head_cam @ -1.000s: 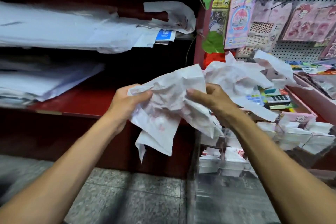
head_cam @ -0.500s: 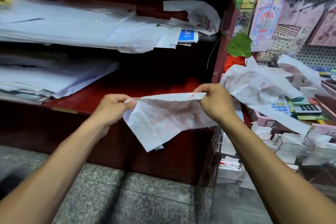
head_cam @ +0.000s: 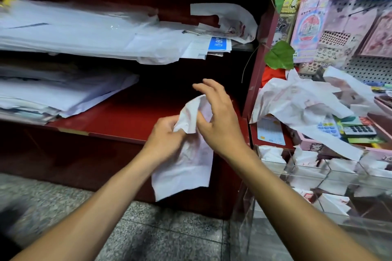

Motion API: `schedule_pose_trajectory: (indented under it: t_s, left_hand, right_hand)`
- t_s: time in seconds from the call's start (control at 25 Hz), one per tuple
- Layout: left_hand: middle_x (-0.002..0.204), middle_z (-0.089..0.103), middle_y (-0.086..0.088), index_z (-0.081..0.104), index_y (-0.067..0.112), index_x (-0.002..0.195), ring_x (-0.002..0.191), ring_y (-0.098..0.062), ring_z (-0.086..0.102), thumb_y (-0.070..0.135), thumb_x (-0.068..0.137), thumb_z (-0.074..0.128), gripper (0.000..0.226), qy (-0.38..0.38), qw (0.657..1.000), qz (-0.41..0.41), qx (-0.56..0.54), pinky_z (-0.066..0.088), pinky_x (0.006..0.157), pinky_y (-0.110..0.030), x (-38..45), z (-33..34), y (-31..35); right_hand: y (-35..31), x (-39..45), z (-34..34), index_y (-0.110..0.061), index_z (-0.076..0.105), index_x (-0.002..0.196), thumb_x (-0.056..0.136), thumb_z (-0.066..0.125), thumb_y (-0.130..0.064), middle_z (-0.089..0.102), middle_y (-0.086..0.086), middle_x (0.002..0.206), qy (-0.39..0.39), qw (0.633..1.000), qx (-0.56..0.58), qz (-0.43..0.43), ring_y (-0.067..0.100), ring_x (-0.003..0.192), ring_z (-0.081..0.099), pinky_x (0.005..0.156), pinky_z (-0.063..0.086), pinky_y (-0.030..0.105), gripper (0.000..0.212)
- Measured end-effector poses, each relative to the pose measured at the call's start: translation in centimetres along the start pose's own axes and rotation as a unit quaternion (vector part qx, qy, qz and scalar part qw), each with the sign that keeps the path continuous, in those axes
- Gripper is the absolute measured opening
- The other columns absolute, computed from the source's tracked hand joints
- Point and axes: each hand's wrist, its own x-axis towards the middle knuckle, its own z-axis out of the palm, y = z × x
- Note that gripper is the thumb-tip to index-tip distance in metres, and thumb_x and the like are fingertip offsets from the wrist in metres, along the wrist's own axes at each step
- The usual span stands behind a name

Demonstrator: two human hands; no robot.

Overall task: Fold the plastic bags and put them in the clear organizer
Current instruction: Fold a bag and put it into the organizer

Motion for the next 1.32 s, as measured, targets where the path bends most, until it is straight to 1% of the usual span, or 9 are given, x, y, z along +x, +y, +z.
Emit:
schedule_pose_trajectory:
  t_s: [0.16,0.32,0.4,0.56,0.76,0.92,1.04,1.16,1.32]
  left_hand:
    - [0.092,0.076,-0.01,0.071,0.01,0.098,0.091,-0.03,0.073,0.007,0.092,0.057,0.016,0.099,0.905,-0.217,-0.352,0.057,0.084,-0.044,0.6,-0.1,0.1]
    - [0.115,0.071,-0.014,0.066,0.005,0.116,0.104,-0.034,0.069,0.017,0.094,0.047,0.031,0.042,0.82,-0.218,-0.528,0.049,0.098,-0.05,0.6,-0.5,0.5]
    - [0.116,0.07,-0.014,0.066,0.006,0.118,0.104,-0.035,0.068,0.022,0.091,0.046,0.037,0.044,0.804,-0.212,-0.554,0.048,0.099,-0.048,0.6,-0.5,0.5]
    - [0.119,0.068,-0.014,0.067,0.007,0.119,0.108,-0.035,0.066,0.029,0.089,0.044,0.044,0.051,0.799,-0.213,-0.56,0.045,0.103,-0.045,0.7,-0.7,0.3]
    - [0.097,0.074,-0.012,0.075,0.008,0.09,0.084,-0.03,0.072,0.031,0.091,0.039,0.042,0.035,0.807,-0.234,-0.541,0.055,0.08,-0.037,0.5,-0.7,0.3]
    - [0.113,0.07,-0.014,0.067,0.008,0.105,0.101,-0.033,0.068,0.026,0.089,0.043,0.034,0.038,0.833,-0.264,-0.485,0.051,0.094,-0.043,0.4,-0.6,-0.5]
    - [0.113,0.072,-0.011,0.069,0.01,0.108,0.107,-0.031,0.068,0.023,0.09,0.054,0.026,0.071,0.852,-0.224,-0.467,0.051,0.098,-0.046,0.1,-0.9,-0.8]
    - [0.101,0.075,-0.002,0.069,0.014,0.104,0.095,-0.024,0.071,0.023,0.089,0.061,0.019,0.107,0.88,-0.217,-0.409,0.055,0.08,-0.041,0.4,-2.0,-1.7]
    - [0.095,0.068,-0.01,0.062,0.011,0.101,0.064,-0.02,0.068,0.015,0.087,0.063,0.014,0.08,0.908,-0.366,-0.187,0.047,0.052,-0.026,0.2,-2.7,-5.6]
  right_hand:
    - [2.1,-1.8,-0.4,-0.022,0.051,0.128,0.091,0.062,-0.026,0.051,0.0,0.135,0.075,0.951,0.07,0.293,0.016,0.118,0.051,0.101,0.041,0.031,0.039]
    - [2.5,-2.2,-2.5,-0.016,0.054,0.11,0.097,0.043,-0.058,0.072,0.011,0.083,-0.054,0.766,0.231,0.598,0.027,0.066,0.066,0.061,0.055,0.035,0.045]
    - [2.8,-2.3,-3.1,-0.015,0.05,0.118,0.093,0.034,-0.071,0.075,0.016,0.09,-0.146,0.714,0.309,0.611,0.034,0.075,0.073,0.065,0.06,0.04,0.063]
    - [3.9,-2.7,-2.5,-0.026,0.036,0.145,0.091,0.039,-0.071,0.061,0.023,0.128,-0.106,0.694,0.417,0.577,0.045,0.108,0.064,0.088,0.054,0.055,0.071]
    - [4.3,-3.3,-1.4,-0.021,0.044,0.14,0.093,0.032,-0.073,0.066,0.025,0.121,-0.179,0.637,0.493,0.565,0.045,0.105,0.066,0.096,0.049,0.056,0.072]
    - [3.6,-2.2,-1.3,-0.013,0.07,0.11,0.098,0.049,-0.045,0.073,0.008,0.107,-0.015,0.675,0.563,0.477,0.028,0.106,0.066,0.1,0.048,0.044,0.04]
    - [4.5,-1.3,-2.0,-0.012,0.071,0.112,0.092,0.058,-0.013,0.074,0.001,0.105,0.113,0.733,0.535,0.405,0.02,0.104,0.066,0.094,0.052,0.031,0.023]
    - [5.6,-1.0,-3.0,-0.015,0.069,0.116,0.091,0.057,-0.003,0.073,0.002,0.108,0.129,0.786,0.463,0.388,0.018,0.104,0.067,0.092,0.051,0.028,0.03]
    - [5.8,-0.5,-1.7,-0.008,0.06,0.13,0.089,0.058,0.003,0.07,0.004,0.115,0.102,0.806,0.423,0.402,0.019,0.104,0.067,0.08,0.054,0.023,0.043]
